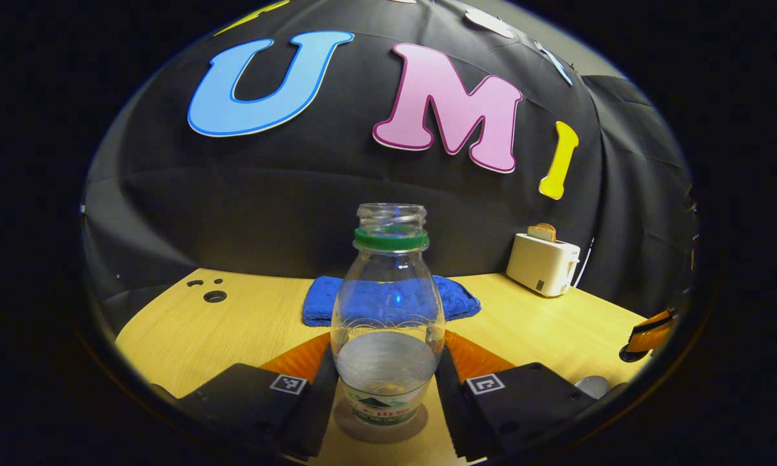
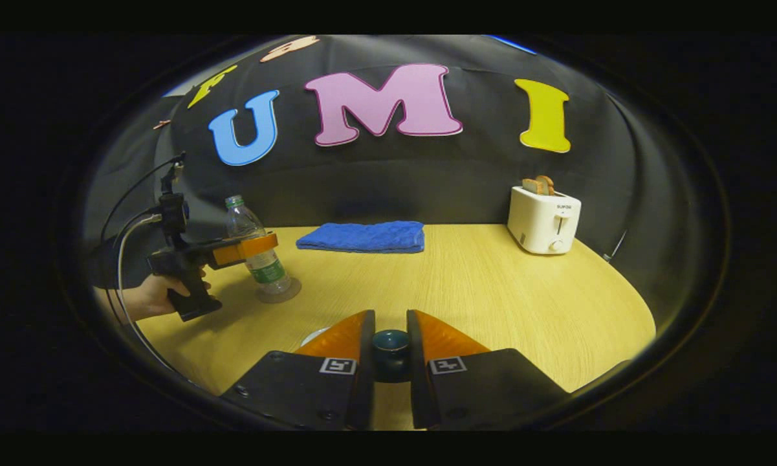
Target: Open the teacup lid with one hand, grasp the water bottle and pour water into the teacup with the other hand; after pouring, place the water bottle on the coaster and then close the teacup lid.
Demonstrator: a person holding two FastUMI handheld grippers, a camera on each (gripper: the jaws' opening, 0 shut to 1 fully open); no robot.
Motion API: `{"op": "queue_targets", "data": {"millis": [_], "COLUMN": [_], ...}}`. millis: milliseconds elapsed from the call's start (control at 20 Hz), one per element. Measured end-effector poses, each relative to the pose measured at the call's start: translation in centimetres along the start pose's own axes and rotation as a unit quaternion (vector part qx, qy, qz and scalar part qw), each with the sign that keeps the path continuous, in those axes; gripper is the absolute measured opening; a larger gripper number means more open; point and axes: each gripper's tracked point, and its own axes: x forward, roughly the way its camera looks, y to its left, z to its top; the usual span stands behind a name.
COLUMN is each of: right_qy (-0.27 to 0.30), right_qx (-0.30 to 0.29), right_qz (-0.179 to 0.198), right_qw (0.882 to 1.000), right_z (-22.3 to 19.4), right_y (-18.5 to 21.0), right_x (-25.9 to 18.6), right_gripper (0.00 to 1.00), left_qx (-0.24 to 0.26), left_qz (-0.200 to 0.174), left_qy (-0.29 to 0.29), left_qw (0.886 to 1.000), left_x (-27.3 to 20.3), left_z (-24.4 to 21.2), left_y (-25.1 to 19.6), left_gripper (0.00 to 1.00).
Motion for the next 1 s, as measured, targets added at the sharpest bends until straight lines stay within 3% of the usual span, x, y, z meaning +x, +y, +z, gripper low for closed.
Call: {"op": "queue_targets", "data": {"millis": [200, 250, 450, 500, 550, 1000], "right_qy": [0.006, 0.008, 0.011, 0.01, 0.009, 0.005], "right_qx": [-0.006, -0.006, 0.001, 0.002, 0.002, 0.006], "right_qz": [0.005, 0.005, 0.002, 0.001, 0.0, 0.005], "right_qw": [1.0, 1.0, 1.0, 1.0, 1.0, 1.0], "right_z": [-0.6, -0.8, -1.0, -0.9, -0.9, -0.7], "right_y": [0.4, 0.4, 0.2, 0.2, 0.2, 0.8], "right_x": [0.0, 0.0, 0.2, 0.2, 0.1, 0.4], "right_gripper": [0.21, 0.26, 0.26, 0.26, 0.26, 0.26], "left_qx": [0.001, 0.006, 0.02, 0.02, 0.019, -0.005], "left_qz": [0.0, 0.0, 0.002, 0.007, 0.009, 0.004], "left_qy": [-0.002, 0.001, 0.015, 0.018, 0.021, 0.046], "left_qw": [1.0, 1.0, 1.0, 1.0, 1.0, 0.999], "left_x": [-0.1, -0.1, -0.2, -0.1, -0.2, -3.6], "left_z": [0.1, 0.0, -0.2, -0.6, -0.5, -1.9], "left_y": [0.4, 0.3, -0.1, 0.1, 0.1, -0.7], "left_gripper": [0.76, 0.77, 0.81, 0.93, 0.98, 0.98]}}
